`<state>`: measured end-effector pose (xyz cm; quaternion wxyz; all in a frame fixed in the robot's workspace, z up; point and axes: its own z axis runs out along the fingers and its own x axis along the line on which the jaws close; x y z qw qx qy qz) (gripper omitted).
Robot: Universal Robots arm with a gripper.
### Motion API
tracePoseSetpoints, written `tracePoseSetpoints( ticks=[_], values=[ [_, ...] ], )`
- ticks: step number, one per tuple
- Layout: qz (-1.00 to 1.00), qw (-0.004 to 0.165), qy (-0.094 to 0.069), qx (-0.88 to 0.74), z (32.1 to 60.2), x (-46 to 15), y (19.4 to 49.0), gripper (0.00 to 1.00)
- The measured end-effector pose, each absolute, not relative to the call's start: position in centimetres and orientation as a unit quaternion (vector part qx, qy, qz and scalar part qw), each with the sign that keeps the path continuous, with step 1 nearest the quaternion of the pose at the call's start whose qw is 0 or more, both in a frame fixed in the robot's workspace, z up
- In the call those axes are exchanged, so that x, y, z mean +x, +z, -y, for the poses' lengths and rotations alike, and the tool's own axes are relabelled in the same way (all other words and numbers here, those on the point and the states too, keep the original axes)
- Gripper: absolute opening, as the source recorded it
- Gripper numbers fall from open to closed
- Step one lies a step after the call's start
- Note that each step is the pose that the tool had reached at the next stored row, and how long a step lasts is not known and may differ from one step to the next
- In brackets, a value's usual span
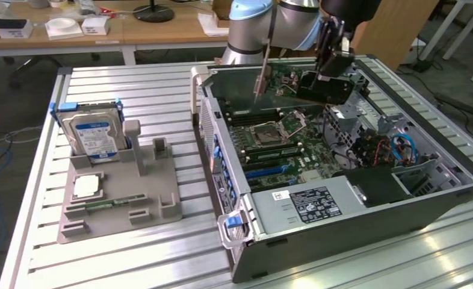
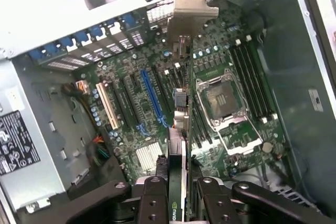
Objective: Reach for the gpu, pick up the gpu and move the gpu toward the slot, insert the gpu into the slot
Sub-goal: 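Insert the gpu into the slot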
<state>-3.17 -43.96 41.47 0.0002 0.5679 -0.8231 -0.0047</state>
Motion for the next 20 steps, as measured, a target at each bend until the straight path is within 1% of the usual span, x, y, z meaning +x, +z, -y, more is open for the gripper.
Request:
tracePoseSetpoints(
  ticks=[20],
  values=[
    [0.715, 0.001, -0.005, 0.699, 44.07, -3.28, 41.09, 0.26]
  ],
)
